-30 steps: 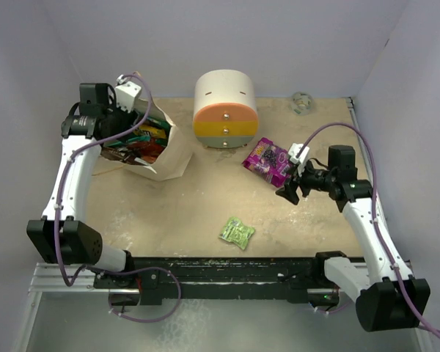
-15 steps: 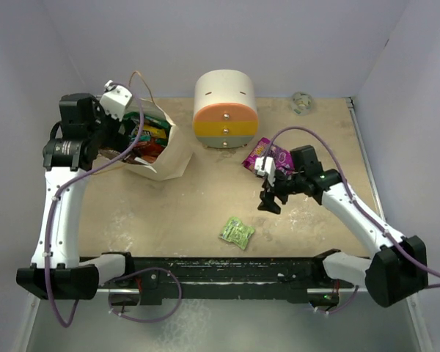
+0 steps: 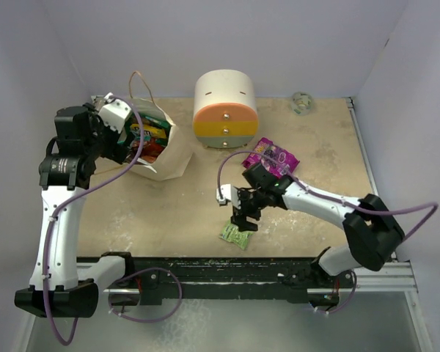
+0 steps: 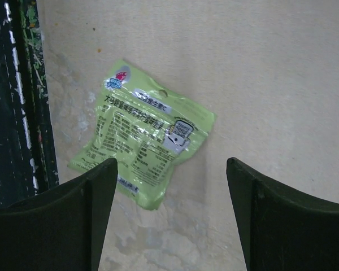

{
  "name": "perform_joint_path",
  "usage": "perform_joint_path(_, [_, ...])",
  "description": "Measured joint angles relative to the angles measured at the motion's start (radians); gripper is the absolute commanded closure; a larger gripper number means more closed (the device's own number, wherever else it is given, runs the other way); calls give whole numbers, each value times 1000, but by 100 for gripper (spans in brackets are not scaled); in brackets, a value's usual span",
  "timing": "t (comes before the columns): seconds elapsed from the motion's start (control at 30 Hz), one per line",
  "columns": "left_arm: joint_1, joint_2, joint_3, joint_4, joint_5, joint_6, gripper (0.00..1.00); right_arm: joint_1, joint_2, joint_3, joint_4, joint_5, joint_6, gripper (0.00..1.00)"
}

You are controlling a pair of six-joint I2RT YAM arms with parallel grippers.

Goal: Place the snacks into the paper bag
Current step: Pick up the snack from the center of the board.

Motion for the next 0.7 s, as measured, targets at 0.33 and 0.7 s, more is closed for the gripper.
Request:
perform_joint_path(0.33, [5,-17,-5,-7,60,0,1,125,80,-2,45,127,4,23])
perform_joint_path(0.7, [5,-18,-6,-14,116,-1,1,134,142,-4,71,164,11,35])
